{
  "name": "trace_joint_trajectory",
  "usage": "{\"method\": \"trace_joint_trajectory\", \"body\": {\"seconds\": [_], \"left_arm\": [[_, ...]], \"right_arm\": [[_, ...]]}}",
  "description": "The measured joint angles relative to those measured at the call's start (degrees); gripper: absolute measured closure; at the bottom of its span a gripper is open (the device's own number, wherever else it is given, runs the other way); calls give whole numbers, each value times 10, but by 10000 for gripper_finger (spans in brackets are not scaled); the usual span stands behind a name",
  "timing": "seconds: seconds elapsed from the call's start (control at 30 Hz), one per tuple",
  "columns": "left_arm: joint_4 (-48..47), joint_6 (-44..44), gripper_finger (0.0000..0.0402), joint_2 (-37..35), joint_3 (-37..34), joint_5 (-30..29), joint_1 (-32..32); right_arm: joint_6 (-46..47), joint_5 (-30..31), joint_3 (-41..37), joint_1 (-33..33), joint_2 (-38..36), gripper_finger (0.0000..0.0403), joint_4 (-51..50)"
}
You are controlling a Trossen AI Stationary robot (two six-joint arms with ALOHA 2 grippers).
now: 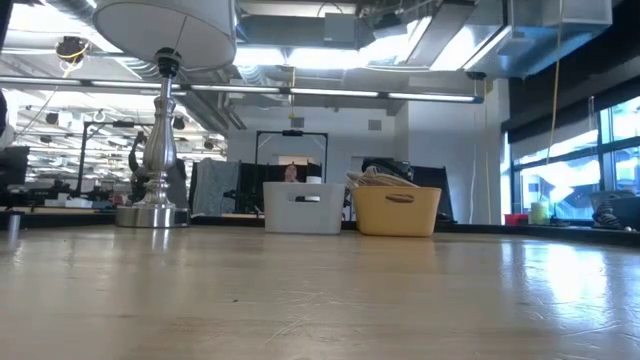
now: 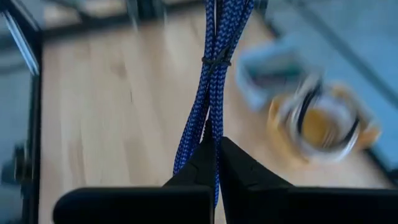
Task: Pick & Place USB Port
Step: Put the purple USB cable into the gray bin
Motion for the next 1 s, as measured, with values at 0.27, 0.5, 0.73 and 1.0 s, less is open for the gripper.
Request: {"method": "trace_joint_trajectory", "body": {"seconds": [0.27,0.5,0.73,1.0], "left_arm": [[89,-9,306,18,-1,74,28],[239,-2,272,44,0,181,48],[298,-5,221,44,0,258,61],[312,4,207,44,0,269,64]], "right_arm": [[-249,61,90,-9,0,402,178],[-314,58,91,-37,1,403,219],[-316,33,91,-50,11,403,218],[-328,-2,91,-74,38,403,222]]}}
